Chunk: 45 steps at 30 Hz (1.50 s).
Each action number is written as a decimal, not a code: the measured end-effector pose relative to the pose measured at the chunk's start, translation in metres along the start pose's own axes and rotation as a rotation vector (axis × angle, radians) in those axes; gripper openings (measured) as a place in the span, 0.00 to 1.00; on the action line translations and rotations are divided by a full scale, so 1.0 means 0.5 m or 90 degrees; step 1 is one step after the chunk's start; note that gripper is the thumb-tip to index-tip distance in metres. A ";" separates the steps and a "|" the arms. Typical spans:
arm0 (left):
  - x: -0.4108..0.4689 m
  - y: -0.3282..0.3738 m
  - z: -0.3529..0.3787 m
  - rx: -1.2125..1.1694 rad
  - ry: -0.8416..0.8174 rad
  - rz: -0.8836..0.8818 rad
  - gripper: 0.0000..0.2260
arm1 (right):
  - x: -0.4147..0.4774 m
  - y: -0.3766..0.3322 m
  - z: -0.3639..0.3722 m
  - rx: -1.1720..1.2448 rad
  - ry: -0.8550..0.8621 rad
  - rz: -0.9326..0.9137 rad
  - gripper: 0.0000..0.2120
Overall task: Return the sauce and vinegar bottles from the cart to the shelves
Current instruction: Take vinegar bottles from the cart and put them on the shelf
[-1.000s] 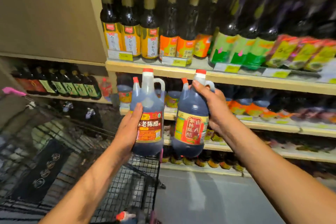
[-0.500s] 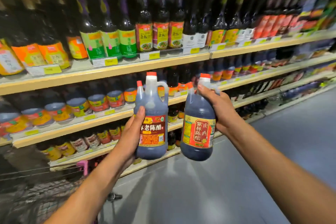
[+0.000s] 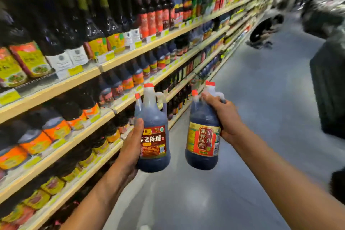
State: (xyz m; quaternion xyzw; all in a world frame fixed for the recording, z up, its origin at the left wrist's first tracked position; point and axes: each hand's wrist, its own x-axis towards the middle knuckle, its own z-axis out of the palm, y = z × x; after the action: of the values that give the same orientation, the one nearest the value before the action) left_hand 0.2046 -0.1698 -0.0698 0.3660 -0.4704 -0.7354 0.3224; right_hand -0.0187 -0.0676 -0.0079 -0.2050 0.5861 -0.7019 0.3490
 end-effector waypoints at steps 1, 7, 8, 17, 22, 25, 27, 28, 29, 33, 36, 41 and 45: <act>0.026 -0.002 0.019 0.001 -0.016 -0.013 0.34 | 0.016 -0.005 -0.021 0.005 0.022 -0.007 0.06; 0.214 0.021 0.112 0.058 -0.153 -0.034 0.31 | 0.136 -0.030 -0.107 0.034 0.130 -0.047 0.07; 0.245 0.030 0.127 0.076 -0.175 -0.032 0.31 | 0.155 -0.036 -0.119 0.036 0.147 -0.052 0.08; 0.483 0.028 0.311 0.115 -0.373 -0.092 0.40 | 0.282 -0.086 -0.238 0.077 0.320 -0.070 0.10; 0.581 -0.002 0.464 0.129 -0.463 -0.107 0.43 | 0.361 -0.115 -0.341 0.066 0.400 -0.075 0.06; 0.644 -0.017 0.567 0.128 -0.497 -0.108 0.45 | 0.422 -0.137 -0.418 0.065 0.434 -0.077 0.06; 0.690 -0.019 0.642 0.133 -0.523 -0.100 0.45 | 0.468 -0.157 -0.476 0.056 0.453 -0.076 0.08; 0.712 -0.019 0.678 0.133 -0.533 -0.098 0.45 | 0.492 -0.169 -0.506 0.050 0.460 -0.075 0.08; 0.735 -0.020 0.716 0.134 -0.532 -0.100 0.46 | 0.518 -0.182 -0.536 0.045 0.463 -0.074 0.09; 0.828 -0.030 0.850 0.127 -0.498 -0.107 0.45 | 0.634 -0.228 -0.642 0.059 0.458 -0.057 0.10; 0.900 -0.036 0.944 0.103 -0.472 -0.111 0.32 | 0.732 -0.256 -0.699 0.053 0.443 -0.047 0.09; 1.040 -0.037 1.078 0.103 -0.438 -0.137 0.29 | 0.905 -0.296 -0.772 0.040 0.430 -0.044 0.10; 1.171 -0.044 1.176 0.091 -0.432 -0.134 0.27 | 1.064 -0.320 -0.829 0.036 0.436 -0.050 0.09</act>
State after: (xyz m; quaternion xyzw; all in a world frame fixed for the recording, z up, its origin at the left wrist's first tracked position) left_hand -0.5998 -0.3732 -0.0575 0.1690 -0.5607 -0.8094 0.0435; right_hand -0.7051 -0.1632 -0.0130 0.0304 0.6411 -0.7588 0.1104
